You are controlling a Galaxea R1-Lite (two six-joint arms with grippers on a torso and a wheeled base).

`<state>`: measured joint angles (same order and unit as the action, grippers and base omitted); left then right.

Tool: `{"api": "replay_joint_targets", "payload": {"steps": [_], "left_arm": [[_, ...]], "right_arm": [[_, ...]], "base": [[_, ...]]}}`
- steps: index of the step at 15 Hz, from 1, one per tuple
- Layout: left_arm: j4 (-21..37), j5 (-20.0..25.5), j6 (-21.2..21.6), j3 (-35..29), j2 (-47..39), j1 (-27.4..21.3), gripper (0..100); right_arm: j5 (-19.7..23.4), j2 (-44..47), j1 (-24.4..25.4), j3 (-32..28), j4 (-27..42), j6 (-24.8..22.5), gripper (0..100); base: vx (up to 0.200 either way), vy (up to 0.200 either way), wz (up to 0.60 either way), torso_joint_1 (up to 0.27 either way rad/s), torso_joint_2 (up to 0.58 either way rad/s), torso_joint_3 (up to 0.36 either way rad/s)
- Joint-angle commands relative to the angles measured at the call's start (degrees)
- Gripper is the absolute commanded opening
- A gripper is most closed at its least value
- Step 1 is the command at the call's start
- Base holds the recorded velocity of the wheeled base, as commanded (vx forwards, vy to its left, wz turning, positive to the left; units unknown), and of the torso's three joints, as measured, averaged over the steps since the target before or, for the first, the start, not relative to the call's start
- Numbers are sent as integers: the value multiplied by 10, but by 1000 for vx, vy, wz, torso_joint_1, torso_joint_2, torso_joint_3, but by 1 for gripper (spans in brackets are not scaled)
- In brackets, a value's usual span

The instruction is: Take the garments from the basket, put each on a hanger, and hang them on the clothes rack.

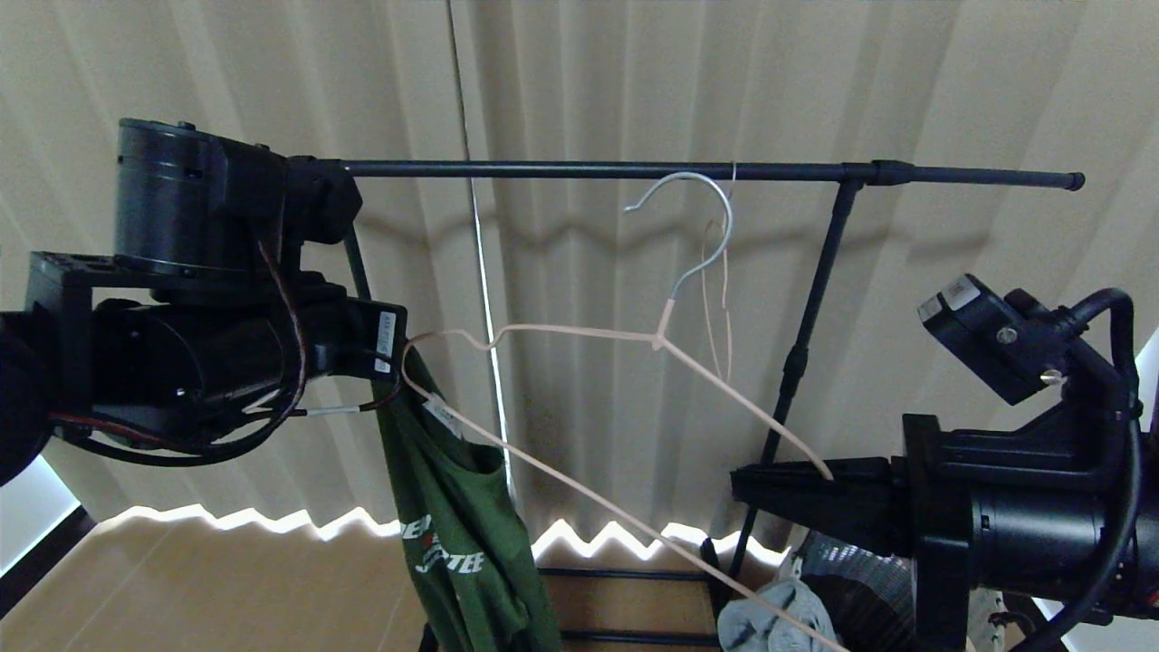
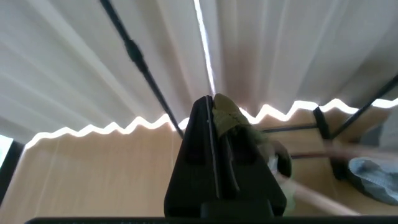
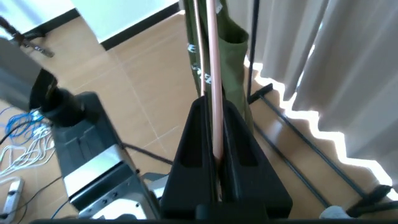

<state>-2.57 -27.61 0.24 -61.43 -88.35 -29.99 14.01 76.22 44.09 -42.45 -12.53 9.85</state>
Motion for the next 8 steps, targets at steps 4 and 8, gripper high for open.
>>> {"api": "replay_joint_targets", "payload": {"steps": [4,8], "left_arm": [[-2,-2,-1,10,5,-1,0],[-11,-2,-2,10,10,-1,0]], "right_arm": [[0,17,3,-8,-24,-1,0],[-4,34,16,-10,-25,0,0]], "base": [[0,0,0,0,0,0],[0,0,0,0,0,0]]}}
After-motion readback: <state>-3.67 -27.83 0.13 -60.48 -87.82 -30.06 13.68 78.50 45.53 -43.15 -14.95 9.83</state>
